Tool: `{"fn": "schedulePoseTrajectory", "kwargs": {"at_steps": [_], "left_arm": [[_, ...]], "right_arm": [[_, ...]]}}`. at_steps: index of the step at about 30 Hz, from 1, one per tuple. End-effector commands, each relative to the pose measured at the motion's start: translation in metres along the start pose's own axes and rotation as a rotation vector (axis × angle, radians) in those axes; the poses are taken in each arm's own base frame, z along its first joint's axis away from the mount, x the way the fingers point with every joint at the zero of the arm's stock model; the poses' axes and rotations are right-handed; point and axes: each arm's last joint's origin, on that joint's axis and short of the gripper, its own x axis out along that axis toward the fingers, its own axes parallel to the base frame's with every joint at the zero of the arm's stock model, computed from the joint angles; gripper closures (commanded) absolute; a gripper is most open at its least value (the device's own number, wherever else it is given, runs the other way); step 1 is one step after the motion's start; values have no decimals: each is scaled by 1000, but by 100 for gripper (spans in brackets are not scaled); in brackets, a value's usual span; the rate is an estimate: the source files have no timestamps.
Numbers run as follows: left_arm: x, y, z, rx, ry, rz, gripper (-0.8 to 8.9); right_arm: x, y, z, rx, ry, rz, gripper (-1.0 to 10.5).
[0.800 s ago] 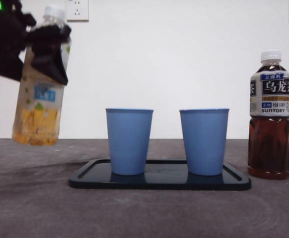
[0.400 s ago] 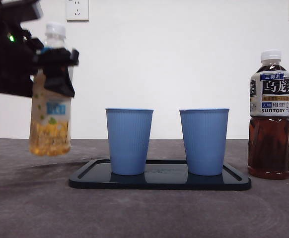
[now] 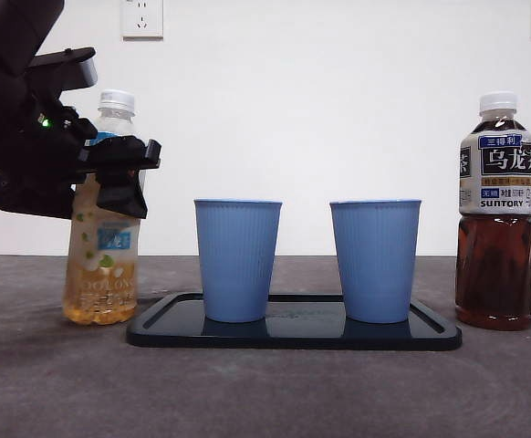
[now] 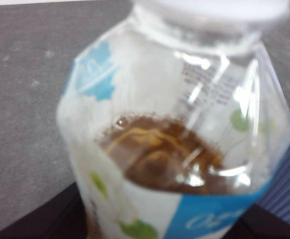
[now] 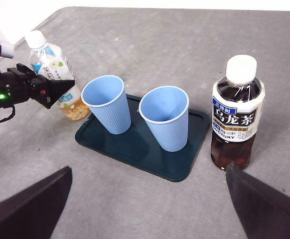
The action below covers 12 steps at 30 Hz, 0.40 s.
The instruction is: Pour the drink into the cup
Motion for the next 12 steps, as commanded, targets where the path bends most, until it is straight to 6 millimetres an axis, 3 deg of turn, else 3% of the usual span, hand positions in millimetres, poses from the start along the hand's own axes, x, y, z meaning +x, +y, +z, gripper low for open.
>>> {"fn": "schedulePoseTrajectory", "kwargs": {"at_steps": [1,12], "left_arm": [[2,-2,4,-15,-28,-3,569],[0,-1,3,-35,-5,1,559]], "right_arm": [[-2,1,3,6,-17,5,452],[-2,1,3,6,-17,5,452]]}}
